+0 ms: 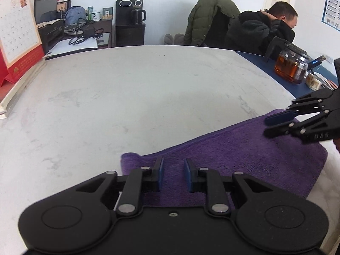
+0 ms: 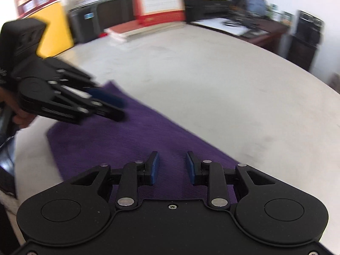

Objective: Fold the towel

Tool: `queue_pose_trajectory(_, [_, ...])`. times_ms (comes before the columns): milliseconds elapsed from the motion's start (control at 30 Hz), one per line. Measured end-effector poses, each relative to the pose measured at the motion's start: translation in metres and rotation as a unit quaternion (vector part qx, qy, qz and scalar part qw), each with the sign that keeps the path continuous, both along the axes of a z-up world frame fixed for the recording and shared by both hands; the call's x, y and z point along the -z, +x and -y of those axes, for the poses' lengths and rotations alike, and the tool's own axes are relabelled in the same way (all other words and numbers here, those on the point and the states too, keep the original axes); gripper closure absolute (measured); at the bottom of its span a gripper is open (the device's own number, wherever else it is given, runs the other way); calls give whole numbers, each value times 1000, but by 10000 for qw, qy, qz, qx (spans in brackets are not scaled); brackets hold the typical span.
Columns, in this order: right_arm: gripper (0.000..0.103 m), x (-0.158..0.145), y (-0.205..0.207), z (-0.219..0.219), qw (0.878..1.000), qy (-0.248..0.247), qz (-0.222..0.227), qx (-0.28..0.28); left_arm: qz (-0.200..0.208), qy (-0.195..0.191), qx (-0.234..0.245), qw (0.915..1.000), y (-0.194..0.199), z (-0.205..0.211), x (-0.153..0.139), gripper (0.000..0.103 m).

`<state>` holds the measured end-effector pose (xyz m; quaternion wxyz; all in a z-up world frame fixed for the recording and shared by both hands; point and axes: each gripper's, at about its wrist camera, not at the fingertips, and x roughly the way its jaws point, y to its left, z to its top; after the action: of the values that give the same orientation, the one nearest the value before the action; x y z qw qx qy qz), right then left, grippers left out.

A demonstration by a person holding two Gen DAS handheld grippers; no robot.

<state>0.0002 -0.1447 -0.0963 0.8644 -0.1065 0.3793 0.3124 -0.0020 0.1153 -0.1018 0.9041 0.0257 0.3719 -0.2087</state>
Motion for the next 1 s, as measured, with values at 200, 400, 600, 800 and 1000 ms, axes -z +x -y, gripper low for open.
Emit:
queue_pose_trajectory(200, [84,-4,0,80,9906,-92,-56,1367,-30,146,-194,9997,-4,-2,-8,83])
queue_pose_trajectory(400, [83,-22,-30,79,9907,208,27,1343,63,2,24,10000,-31,0,-33,82])
queue_pose_trajectory(600, [81,-19,-58,39,9981,-59,-233,563,-302,273,518,9978,-52,25,-23,78])
queue_pose_trajectory(800, [81,-8,-48,31,9967,-374,-497,529,-320,555,210,9977,-39,42,-8,69])
queue_pose_trajectory(1000, [80,-8,-23,34,9959,-279,-487,708,-286,596,135,9977,7,50,-5,67])
